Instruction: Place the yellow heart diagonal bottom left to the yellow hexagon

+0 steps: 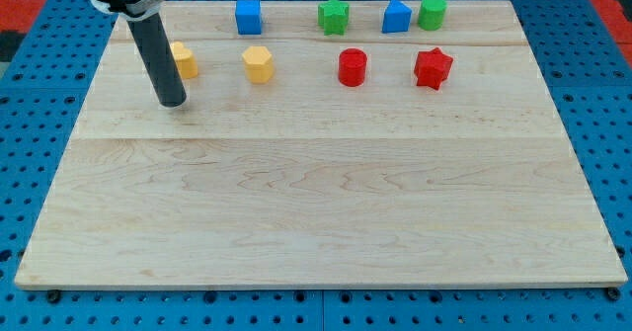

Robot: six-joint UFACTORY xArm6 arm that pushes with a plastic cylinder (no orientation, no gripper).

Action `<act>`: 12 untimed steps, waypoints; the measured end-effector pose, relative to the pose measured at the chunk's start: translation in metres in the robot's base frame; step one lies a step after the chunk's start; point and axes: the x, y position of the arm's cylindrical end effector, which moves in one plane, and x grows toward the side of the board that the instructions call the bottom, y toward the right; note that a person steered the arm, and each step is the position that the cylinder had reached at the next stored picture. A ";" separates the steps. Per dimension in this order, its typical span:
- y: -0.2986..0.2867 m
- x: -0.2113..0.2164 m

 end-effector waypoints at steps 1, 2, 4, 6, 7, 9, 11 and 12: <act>0.031 0.000; 0.042 0.000; 0.044 0.001; 0.002 0.002; -0.020 0.000; -0.061 -0.047; -0.079 -0.055; -0.079 -0.070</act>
